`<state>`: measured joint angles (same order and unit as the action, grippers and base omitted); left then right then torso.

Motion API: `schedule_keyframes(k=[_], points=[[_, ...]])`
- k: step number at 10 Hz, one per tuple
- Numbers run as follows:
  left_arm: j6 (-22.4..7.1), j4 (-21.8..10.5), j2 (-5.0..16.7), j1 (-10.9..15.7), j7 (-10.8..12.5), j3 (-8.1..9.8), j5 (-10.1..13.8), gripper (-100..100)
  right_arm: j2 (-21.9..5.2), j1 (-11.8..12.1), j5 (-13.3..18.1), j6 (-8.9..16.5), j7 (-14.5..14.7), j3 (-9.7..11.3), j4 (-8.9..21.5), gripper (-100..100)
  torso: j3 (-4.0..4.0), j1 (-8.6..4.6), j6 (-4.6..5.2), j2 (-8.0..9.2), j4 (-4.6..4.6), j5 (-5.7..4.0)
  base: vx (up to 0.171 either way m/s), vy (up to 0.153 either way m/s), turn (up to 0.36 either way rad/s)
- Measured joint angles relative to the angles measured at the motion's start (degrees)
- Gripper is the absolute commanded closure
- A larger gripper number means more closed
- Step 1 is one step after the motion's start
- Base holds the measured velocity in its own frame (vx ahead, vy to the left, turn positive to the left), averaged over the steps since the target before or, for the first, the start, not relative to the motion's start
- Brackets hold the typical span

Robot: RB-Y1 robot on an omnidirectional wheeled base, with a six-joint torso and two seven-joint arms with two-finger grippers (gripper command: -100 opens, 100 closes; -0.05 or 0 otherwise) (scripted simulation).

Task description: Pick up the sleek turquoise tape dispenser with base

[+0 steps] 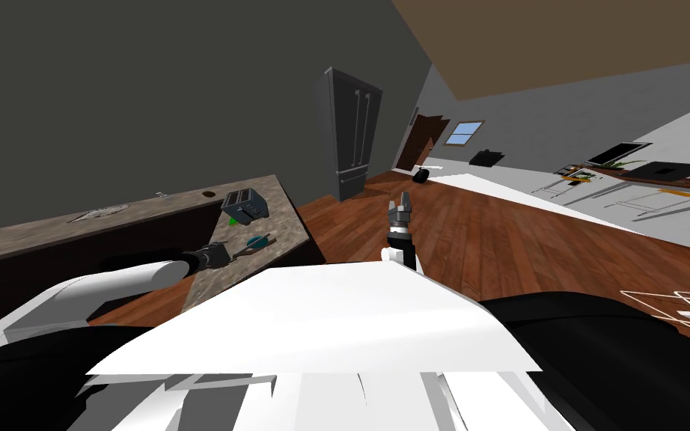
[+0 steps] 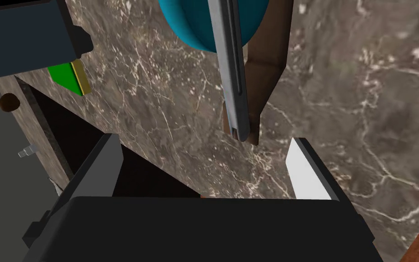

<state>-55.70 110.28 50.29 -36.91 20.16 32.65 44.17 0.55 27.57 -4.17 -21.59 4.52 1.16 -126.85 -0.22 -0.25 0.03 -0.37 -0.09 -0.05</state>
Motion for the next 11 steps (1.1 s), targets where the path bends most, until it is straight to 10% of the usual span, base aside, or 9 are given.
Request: schedule_keyframes(k=[8, 9, 10, 11], points=[[-10.19, -6.01, 2.96, -2.85, 5.21, 3.47, 8.86, -100, 0.0, 0.0, 0.0, 0.0, 0.0, -0.01, 0.0, 0, 0.03, 0.12, -0.02, 0.06, 0.01, 0.02, 0.091, -0.038, -0.066], [-10.43, -6.06, 2.97, -2.89, 5.36, 3.51, 8.96, 0, -0.01, 0.0, 0.0, 0.0, 0.0, -0.01, 0.0, 0, 0.1, 0.18, -0.03, 0.2, 0.03, 0.03, 0.008, -0.002, 0.002], [-10.41, -6.05, 2.97, -2.88, 5.35, 3.51, 8.95, -100, -0.01, -0.01, 0.0, 0.0, 0.0, -0.01, 0.0, 0, 0.18, 0.21, -0.04, 0.33, 0.07, 0.04, 0.01, 0.009, -0.045], [-9.86, -7.19, 2.59, -2.42, 4.83, 3.1, 8.69, -100, -0.01, -0.01, 0.0, 0.0, 0.0, -0.01, 0.0, 0, 0.21, 0.26, -0.03, 0.37, 0.08, 0.06, 0.013, 0.021, -0.054]])
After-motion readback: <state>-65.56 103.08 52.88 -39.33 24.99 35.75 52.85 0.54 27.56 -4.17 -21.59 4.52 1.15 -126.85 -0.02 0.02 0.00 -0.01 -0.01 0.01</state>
